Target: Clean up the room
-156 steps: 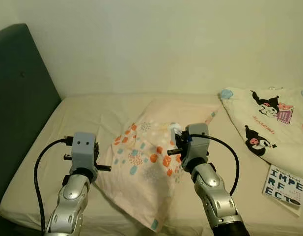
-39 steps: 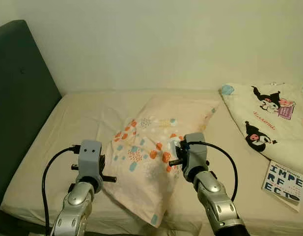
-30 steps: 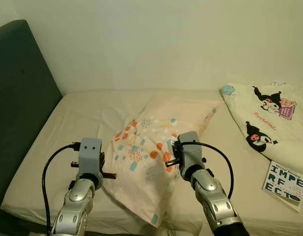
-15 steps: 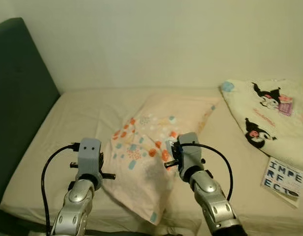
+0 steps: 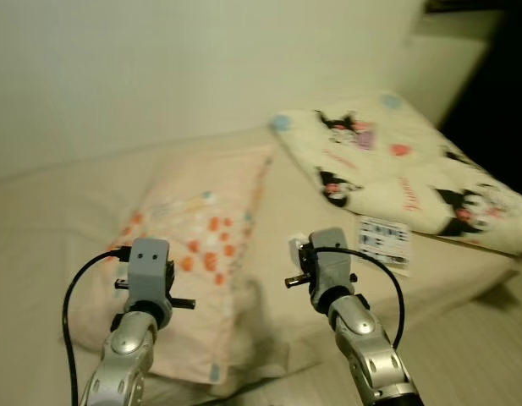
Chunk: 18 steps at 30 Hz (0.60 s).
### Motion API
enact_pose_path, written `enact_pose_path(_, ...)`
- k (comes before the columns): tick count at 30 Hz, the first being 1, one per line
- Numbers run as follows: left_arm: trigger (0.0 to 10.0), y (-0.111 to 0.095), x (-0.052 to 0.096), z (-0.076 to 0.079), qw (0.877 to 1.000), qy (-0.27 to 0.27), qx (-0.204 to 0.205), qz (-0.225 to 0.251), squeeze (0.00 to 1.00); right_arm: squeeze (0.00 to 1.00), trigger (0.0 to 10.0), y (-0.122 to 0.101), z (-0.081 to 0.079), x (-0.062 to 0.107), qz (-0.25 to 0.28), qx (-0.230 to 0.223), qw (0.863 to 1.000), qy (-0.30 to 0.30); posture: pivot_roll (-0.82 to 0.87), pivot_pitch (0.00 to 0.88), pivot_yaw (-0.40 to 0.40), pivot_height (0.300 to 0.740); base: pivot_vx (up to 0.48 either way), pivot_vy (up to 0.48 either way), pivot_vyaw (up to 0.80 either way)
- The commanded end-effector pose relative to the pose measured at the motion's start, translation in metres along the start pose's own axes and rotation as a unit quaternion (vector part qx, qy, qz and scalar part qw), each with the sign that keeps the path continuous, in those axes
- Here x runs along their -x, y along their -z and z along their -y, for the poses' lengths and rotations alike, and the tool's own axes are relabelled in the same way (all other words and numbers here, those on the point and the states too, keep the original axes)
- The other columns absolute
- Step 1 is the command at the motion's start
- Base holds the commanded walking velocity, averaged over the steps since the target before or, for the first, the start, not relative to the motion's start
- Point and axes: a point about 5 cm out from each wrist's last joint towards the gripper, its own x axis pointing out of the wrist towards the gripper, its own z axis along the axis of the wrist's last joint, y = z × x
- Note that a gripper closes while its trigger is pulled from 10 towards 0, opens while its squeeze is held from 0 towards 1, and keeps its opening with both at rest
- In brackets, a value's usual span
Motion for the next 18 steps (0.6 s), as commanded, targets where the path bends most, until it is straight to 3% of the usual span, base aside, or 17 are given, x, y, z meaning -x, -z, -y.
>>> enact_pose_path(1, 10.0, 0.006, 0.003, -0.005, 1.000, -0.010, -0.012, -0.015, 0.00, 0.00, 10.0, 0.010, -0.001, 0.003, -0.022, -0.010, 1.000, -0.002, -0.07, 0.167, 0.011, 0.708, 0.000, 0.000, -0.80)
enact_pose_path(14, 10.0, 0.017, 0.002, -0.011, 0.999, -0.014, -0.017, -0.041, 0.00, 0.00, 10.0, 0.035, 0.004, 0.010, -0.058, -0.024, 0.998, 0.016, -0.05, 0.124, 0.014, 0.708, 0.000, 0.000, -0.80)
enact_pose_path(18, 10.0, 0.029, 0.012, -0.010, 0.998, -0.025, -0.014, -0.055, 0.00, 0.00, 10.0, 0.039, 0.005, 0.009, -0.066, -0.014, 0.998, 0.010, -0.06, 0.109, -0.003, 0.708, 0.000, 0.000, -0.80)
